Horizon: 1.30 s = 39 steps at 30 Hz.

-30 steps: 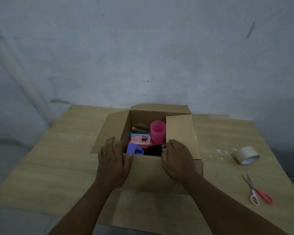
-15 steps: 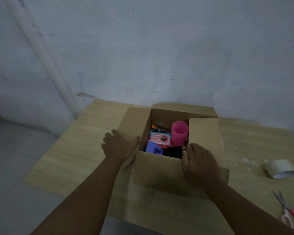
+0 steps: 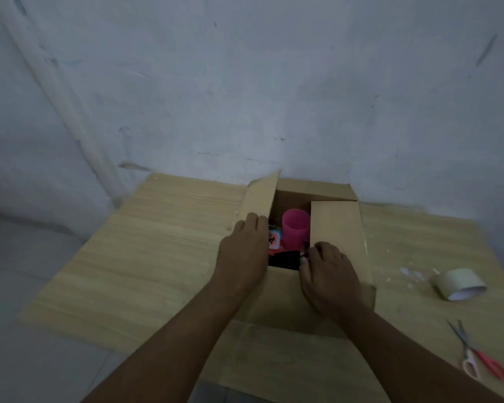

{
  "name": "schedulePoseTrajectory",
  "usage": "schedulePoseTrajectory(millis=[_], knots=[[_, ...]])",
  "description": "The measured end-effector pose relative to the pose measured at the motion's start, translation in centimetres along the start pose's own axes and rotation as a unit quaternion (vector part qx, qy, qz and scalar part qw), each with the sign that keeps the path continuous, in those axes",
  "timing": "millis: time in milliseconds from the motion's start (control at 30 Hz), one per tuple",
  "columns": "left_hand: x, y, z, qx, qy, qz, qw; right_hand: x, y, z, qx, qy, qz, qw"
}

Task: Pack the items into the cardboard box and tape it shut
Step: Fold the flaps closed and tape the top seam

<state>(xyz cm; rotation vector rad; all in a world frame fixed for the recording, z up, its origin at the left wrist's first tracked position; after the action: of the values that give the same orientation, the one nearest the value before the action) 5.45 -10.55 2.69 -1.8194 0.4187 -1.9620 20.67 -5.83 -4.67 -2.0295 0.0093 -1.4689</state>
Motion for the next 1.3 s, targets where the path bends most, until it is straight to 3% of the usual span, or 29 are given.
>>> schedulePoseTrajectory(millis=[100, 333, 500, 667, 800, 967, 1133, 1233, 1300], knots=[[-2.0, 1.4, 1.3, -0.063, 0.031, -0.008, 0.998, 0.2, 0.6, 0.4, 0.017, -0.011, -0.022, 1.0], [-5.0, 4.4, 0.3, -0.124, 0.075, -0.106, 0.984, 2.1, 3.3, 0.7, 0.059, -0.001, -0.063, 0.996], [-6.1, 7.9, -0.2, -0.168, 0.011, -0.163, 0.972, 1.9, 7.7, 0.4, 0.145, 0.009, -0.17, 0.975], [-6.2, 10.1, -0.8, -0.207, -0.05, -0.193, 0.958, 2.8, 9.4, 3.0, 0.176, 0.1, -0.186, 0.961], [-5.9, 10.0, -0.7, -0.199, -0.071, -0.212, 0.954, 3.9, 9.7, 3.0, 0.171, 0.082, -0.173, 0.967], [-4.6, 9.0, -0.9, -0.172, 0.016, -0.281, 0.944, 6.3, 8.9, 3.1, 0.12, -0.011, -0.174, 0.977], [-2.1, 6.5, -1.1, -0.081, 0.116, -0.368, 0.919, 8.4, 6.5, 3.6, 0.025, -0.136, -0.214, 0.967], [-0.7, 4.3, -0.9, -0.063, 0.133, -0.354, 0.924, 9.3, 4.7, 4.6, -0.057, -0.196, -0.204, 0.958], [0.3, 2.4, -0.6, -0.071, 0.119, -0.305, 0.942, 9.8, 3.7, 5.1, -0.107, -0.229, -0.184, 0.95]])
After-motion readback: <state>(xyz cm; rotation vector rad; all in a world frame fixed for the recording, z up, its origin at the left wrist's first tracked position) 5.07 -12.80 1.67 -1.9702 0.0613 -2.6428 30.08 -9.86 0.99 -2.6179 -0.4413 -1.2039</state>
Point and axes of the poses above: each hand's wrist, its own y-axis away from the middle knuckle, its own x-axis out of the back of the hand, z = x × y, the point moved 8 cm from there along -y, towards the middle knuckle, and after that the axes turned 10 degrees about z, right-handed, at the moved point
